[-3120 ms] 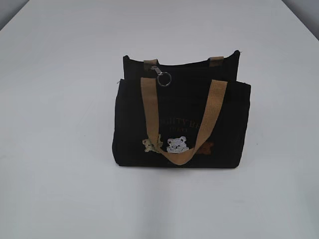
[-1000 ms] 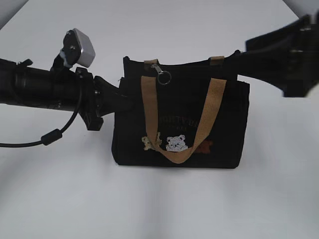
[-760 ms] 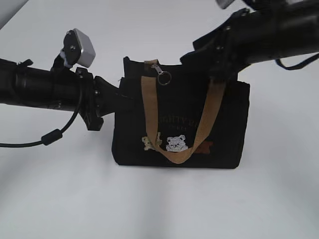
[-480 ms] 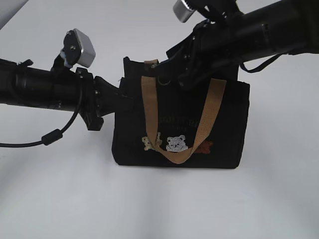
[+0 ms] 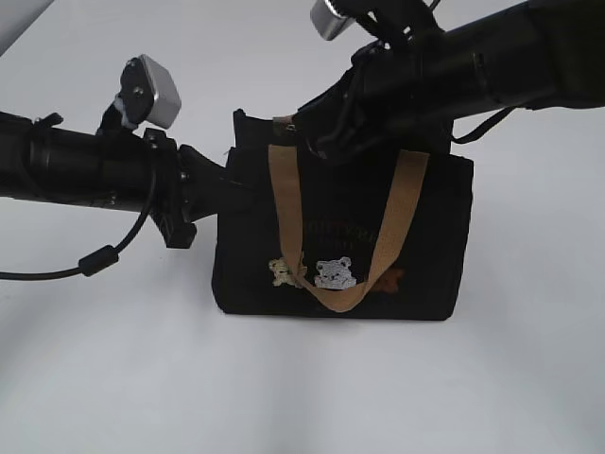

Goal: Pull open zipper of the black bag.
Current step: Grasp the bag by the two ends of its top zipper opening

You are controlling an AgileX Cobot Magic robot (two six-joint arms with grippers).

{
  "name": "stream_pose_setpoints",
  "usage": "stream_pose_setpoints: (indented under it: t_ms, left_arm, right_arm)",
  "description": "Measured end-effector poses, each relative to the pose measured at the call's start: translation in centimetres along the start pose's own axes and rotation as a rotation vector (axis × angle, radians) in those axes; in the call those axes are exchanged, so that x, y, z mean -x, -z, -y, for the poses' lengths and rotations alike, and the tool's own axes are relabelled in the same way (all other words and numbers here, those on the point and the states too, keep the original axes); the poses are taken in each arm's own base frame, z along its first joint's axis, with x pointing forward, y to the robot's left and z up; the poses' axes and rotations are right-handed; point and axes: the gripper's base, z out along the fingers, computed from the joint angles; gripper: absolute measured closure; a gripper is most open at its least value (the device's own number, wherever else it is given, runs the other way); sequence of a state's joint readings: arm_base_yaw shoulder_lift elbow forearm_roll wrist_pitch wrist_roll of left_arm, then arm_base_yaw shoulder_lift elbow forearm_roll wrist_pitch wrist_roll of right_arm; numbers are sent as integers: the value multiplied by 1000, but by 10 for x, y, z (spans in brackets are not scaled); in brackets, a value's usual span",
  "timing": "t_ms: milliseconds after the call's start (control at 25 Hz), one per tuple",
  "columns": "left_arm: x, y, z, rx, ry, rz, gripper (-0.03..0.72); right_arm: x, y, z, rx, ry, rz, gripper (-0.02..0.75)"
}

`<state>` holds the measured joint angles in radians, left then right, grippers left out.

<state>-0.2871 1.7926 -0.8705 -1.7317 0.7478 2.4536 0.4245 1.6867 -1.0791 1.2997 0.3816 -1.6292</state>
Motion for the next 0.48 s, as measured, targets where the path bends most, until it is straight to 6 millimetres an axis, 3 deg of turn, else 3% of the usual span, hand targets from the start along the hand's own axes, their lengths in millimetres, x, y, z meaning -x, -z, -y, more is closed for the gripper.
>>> stream_pose_setpoints:
  t_ms: [240,480]
  left_arm:
    - [0,0,0,2,1,0,617]
    - [-1,-1,-1,21,2,-19,617]
  right_arm:
    - [2,24,20,-24,-134,23,738]
    - [-20,67,56,-64,-279,-101,738]
